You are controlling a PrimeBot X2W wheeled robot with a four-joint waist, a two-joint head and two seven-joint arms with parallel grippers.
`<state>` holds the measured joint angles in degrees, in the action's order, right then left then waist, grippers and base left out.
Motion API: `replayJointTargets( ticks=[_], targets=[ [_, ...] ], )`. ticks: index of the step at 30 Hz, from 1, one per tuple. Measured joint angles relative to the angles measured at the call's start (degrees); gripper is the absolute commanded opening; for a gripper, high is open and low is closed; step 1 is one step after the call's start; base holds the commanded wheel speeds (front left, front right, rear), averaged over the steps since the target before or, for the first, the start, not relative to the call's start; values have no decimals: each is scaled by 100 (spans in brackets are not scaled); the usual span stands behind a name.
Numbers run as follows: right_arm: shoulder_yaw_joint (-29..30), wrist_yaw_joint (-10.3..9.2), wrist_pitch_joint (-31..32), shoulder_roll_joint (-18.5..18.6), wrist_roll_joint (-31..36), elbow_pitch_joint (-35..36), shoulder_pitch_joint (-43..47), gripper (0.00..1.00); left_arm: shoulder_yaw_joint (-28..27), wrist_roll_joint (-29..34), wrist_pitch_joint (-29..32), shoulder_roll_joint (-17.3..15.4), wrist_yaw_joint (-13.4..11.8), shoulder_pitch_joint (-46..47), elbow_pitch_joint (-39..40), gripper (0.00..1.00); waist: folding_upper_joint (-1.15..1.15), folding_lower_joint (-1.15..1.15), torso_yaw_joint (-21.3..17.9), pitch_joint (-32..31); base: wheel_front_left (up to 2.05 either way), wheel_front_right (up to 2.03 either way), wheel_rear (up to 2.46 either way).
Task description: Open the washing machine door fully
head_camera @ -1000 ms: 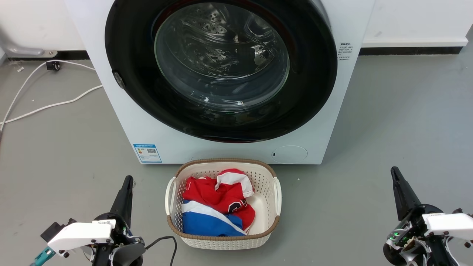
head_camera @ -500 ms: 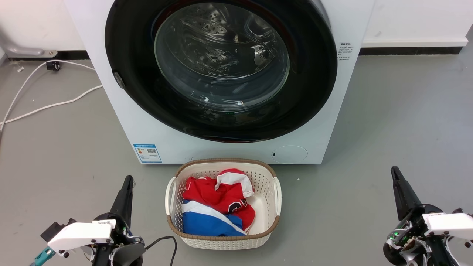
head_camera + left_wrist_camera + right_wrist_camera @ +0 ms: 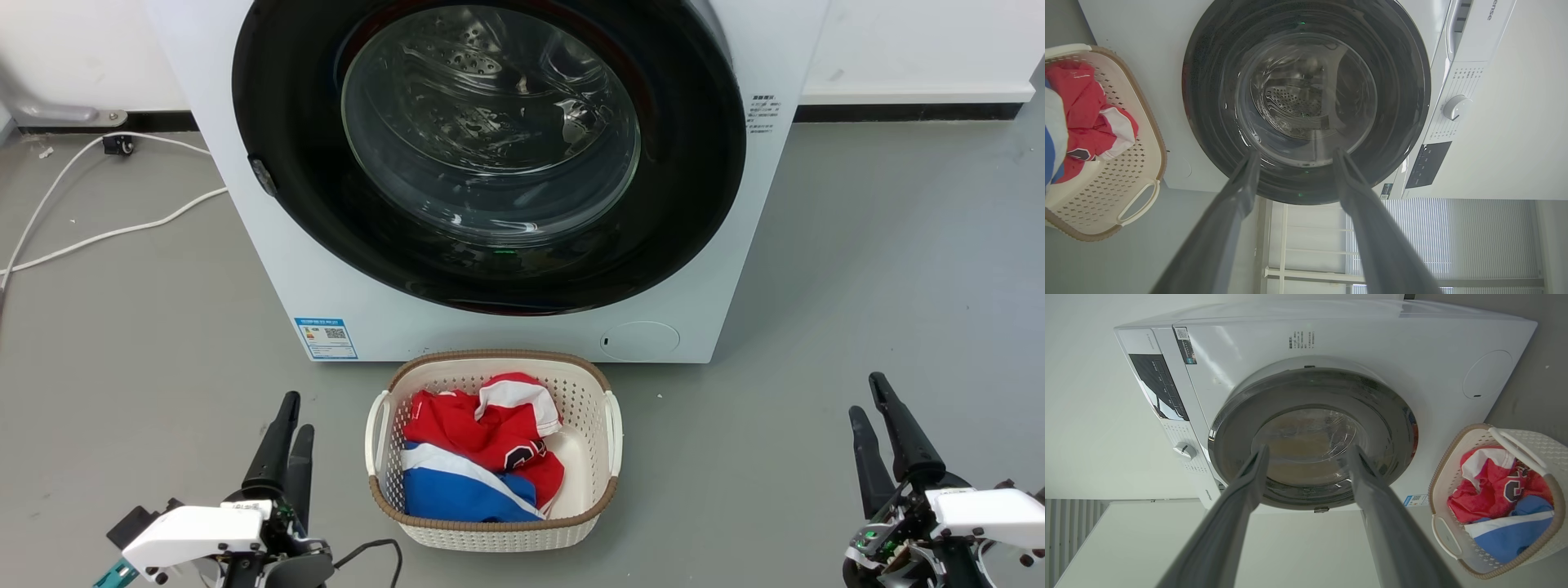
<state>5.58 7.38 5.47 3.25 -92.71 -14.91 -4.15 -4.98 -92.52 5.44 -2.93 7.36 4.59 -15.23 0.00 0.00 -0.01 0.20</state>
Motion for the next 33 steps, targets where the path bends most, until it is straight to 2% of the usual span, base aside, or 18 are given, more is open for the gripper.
replayJointTargets(
  ticks=[10, 16, 24, 33],
  targets=[
    [-197, 0, -280, -4, 141, 200, 1, 100, 359, 25, -282, 1, 0, 48, 166, 100, 0, 0, -2, 13, 0, 0, 0],
    [-326, 0, -452, 19, 401, 271, 1, 100, 576, 338, -442, -10, 0, 75, 322, 100, 0, 0, 0, 19, 0, 0, 0],
    [-342, 0, -628, 25, 1213, 402, 0, 100, 689, 1173, -623, -11, 0, 76, 498, 100, 0, 0, 0, 22, 0, 0, 0],
    [-386, 0, -811, 24, 2609, 545, 0, 100, 782, 2451, -817, -16, 0, 99, 650, 100, 0, 0, -1, 13, 0, 0, 0]
  ],
)
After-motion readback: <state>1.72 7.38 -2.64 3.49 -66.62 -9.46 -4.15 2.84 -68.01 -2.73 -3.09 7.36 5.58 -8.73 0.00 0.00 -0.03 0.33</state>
